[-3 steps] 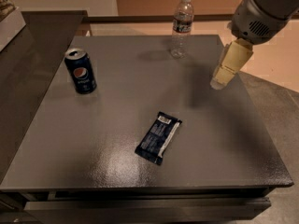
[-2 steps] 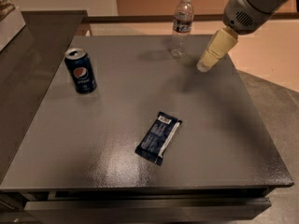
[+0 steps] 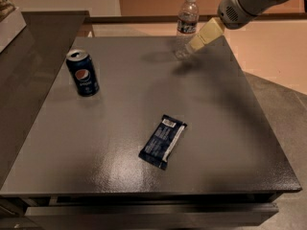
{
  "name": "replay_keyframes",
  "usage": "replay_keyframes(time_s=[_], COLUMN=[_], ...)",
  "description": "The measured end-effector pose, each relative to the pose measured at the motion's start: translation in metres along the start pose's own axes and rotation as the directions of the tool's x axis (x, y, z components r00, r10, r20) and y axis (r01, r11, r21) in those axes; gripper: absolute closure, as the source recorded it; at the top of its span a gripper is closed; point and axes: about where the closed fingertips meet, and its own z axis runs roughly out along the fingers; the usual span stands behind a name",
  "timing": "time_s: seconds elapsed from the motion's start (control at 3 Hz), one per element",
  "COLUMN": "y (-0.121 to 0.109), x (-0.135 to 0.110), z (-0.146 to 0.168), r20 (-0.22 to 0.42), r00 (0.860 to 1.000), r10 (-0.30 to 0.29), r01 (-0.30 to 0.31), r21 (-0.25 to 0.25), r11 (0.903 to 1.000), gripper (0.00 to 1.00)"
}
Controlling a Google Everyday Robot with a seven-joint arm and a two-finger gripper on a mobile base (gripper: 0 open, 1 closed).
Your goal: Move water bottle near rxbar blueberry
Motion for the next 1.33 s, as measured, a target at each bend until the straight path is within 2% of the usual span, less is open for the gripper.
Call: replay_keyframes(time_s=[0.33, 0.67, 1.33], y=[-0.012, -0.017, -0.023], x=[-0.018, -0.039, -0.069], z=[0.028, 0.053, 0.081], r20=[0.084, 0.158, 0.227], r00=[0.995, 0.985, 0.972], r10=[0.055, 0.062, 0.061], r01=[-0.056, -0.062, -0.058], r21=[0.002, -0.007, -0.018], r11=[0.9984, 0.9980, 0.9981], gripper=[0.00, 0.00, 0.00])
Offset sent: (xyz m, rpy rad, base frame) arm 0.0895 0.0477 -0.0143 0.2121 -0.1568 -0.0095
